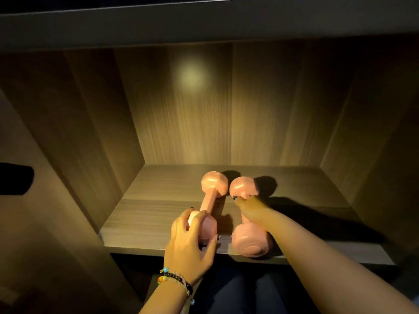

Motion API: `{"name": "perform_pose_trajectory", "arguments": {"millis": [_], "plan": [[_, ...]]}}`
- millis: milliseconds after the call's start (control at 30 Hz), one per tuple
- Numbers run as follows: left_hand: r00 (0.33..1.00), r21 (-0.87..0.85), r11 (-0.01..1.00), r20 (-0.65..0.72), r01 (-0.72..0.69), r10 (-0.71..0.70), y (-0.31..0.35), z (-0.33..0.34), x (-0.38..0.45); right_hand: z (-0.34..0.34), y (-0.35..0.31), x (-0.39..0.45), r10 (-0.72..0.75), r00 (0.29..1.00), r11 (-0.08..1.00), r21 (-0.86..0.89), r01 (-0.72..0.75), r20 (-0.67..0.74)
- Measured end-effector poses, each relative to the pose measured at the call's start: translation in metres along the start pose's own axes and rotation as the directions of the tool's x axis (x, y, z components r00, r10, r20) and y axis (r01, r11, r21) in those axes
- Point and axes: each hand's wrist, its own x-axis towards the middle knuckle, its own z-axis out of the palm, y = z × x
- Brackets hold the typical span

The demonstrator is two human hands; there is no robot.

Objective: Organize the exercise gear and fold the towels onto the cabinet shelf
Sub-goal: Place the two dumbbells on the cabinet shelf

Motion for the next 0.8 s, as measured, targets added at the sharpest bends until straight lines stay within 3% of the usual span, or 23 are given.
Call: {"name": "perform_pose_trajectory", "arguments": {"millis": [67,167,300,467,633,800], "plan": [[1.000,0.010,1.000,0.014,0.028,-0.028,-0.004,-0.004,-0.001,0.007,0.000,-0.010,0.009,0.999,1.000,-0.006,-0.009,-0.049],[0.998,0.083,0.994,-0.006,0.067,-0.067,-0.020,-0.012,-0.001,0.018,0.008,-0.033,-0.130,0.991,0.980,-0.144,0.134,0.040],[0.992,0.147,0.981,-0.019,0.130,-0.128,-0.042,-0.026,0.004,0.037,0.013,-0.055,-0.251,0.968,0.932,-0.275,0.235,-0.026],[0.980,0.329,0.923,-0.083,0.199,-0.181,-0.071,-0.049,0.018,0.045,-0.003,-0.063,-0.299,0.948,0.912,-0.324,0.252,-0.105],[0.989,0.494,0.857,-0.098,0.144,-0.110,-0.092,-0.058,0.037,0.060,-0.031,-0.062,-0.351,0.931,0.853,-0.444,0.274,-0.102],[0.968,0.641,0.732,-0.080,0.232,-0.237,-0.109,-0.055,0.058,0.079,-0.056,-0.061,-0.371,0.927,0.736,-0.626,0.257,-0.055]]}}
